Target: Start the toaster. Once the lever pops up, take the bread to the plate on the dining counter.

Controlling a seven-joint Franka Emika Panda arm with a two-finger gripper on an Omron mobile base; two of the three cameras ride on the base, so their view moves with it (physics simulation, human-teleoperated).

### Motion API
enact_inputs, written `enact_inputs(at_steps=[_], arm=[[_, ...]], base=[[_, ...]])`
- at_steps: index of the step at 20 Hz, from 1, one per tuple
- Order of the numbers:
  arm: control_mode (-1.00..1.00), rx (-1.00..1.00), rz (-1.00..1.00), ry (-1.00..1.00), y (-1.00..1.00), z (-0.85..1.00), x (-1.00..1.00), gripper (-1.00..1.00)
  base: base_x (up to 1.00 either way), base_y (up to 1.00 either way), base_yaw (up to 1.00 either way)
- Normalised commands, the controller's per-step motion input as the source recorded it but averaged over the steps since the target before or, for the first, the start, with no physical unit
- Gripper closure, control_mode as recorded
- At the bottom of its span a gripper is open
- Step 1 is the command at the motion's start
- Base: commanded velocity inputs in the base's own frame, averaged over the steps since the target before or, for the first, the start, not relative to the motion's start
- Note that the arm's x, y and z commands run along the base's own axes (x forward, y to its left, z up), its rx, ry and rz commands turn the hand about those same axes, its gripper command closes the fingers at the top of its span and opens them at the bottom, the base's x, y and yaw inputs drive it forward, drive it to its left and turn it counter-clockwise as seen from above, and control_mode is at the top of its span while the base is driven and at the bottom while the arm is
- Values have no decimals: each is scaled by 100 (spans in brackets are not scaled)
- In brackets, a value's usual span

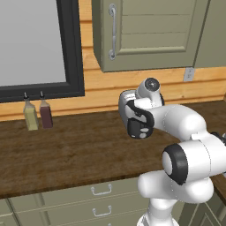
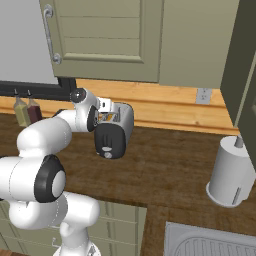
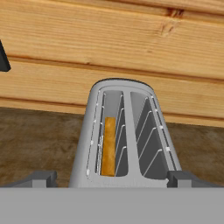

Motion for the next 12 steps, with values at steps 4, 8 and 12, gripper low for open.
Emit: enact_inputs(at_steps=[4,8,12], arm=[[-100,0,0,0,0,0,0,-100],[-100,0,0,0,0,0,0,-100],[-100,0,0,0,0,0,0,-100]], base=[[0,0,0],[0,0,0],[0,0,0]])
